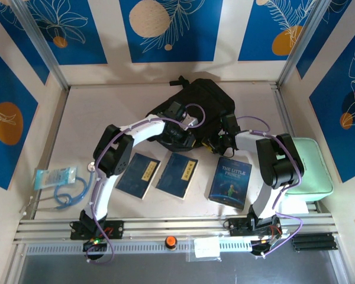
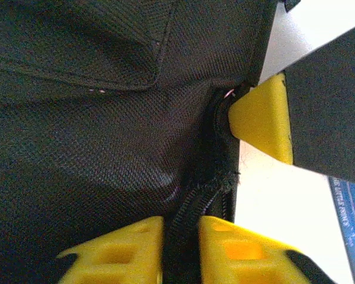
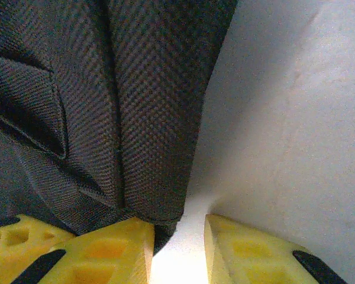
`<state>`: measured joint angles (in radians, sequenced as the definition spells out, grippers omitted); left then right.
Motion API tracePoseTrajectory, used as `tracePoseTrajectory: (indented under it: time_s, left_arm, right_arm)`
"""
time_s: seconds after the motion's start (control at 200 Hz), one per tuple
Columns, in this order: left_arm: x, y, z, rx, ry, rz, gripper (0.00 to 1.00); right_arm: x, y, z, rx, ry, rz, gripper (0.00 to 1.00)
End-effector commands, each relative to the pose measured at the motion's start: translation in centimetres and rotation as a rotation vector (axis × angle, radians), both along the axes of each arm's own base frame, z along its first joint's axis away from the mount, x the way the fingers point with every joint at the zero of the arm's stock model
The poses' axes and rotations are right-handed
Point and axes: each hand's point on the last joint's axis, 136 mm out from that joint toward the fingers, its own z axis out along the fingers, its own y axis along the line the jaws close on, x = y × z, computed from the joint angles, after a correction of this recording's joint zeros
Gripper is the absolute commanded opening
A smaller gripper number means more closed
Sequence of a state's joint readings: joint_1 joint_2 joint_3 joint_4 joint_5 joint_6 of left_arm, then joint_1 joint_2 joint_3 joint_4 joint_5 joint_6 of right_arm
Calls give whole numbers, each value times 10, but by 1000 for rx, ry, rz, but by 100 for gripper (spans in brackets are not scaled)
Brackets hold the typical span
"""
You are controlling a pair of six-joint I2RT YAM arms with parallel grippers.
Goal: Pack the student bag
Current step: Unzip the student bag at the top-center of the table.
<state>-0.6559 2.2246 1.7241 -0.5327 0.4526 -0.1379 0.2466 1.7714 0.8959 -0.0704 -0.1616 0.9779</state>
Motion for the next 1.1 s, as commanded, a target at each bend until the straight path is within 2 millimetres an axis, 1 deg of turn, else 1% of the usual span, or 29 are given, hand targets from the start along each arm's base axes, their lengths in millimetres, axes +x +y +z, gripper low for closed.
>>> tracePoseTrajectory:
  time_s: [0.0, 0.125, 0.225, 0.335, 0.395, 0.485, 0.555, 0.59, 0.665, 0.81, 0.93, 1.025, 1.065, 1.095]
  left_arm:
    - [1, -7, 5, -27, 16, -6, 12]
    - [5, -5, 18, -31, -9, 13, 9]
    - [7, -3, 26, -34, -30, 25, 0]
    - [7, -2, 37, -44, -52, 30, 0]
    - [6, -2, 43, -54, -65, 29, 0]
    - [5, 1, 51, -56, -83, 34, 0]
    - [3, 3, 57, -60, -89, 35, 0]
    - [1, 3, 58, -61, -90, 35, 0]
    - [-1, 6, 59, -54, -89, 41, 0]
    - [-2, 12, 56, -32, -78, 74, 0]
    - [-2, 15, 55, -21, -64, 102, 0]
    - [-3, 18, 52, -3, -51, 115, 0]
    - [-4, 20, 52, 6, -51, 122, 0]
    - [-4, 22, 51, 14, -52, 125, 0]
  right_arm:
    - [-3, 1, -8, -11, 36, -5, 28]
    - [-3, 0, -7, -13, 32, -6, 28]
    - [-2, 0, -5, -14, 27, -4, 28]
    - [0, 0, 0, -8, 11, -2, 29]
    - [3, 1, 7, 9, -10, 0, 31]
    - [8, 3, 26, 50, -62, 3, 37]
    - [12, 6, 43, 87, -110, 7, 43]
    - [14, 7, 51, 102, -135, 7, 47]
    - [16, 5, 59, 110, -159, -6, 52]
    - [16, 9, 55, 164, -145, -42, 60]
    - [21, 11, 47, 172, -101, -54, 62]
    - [25, 9, 40, 162, -73, -67, 59]
    - [26, 8, 38, 151, -65, -72, 56]
    - [27, 6, 35, 129, -48, -81, 52]
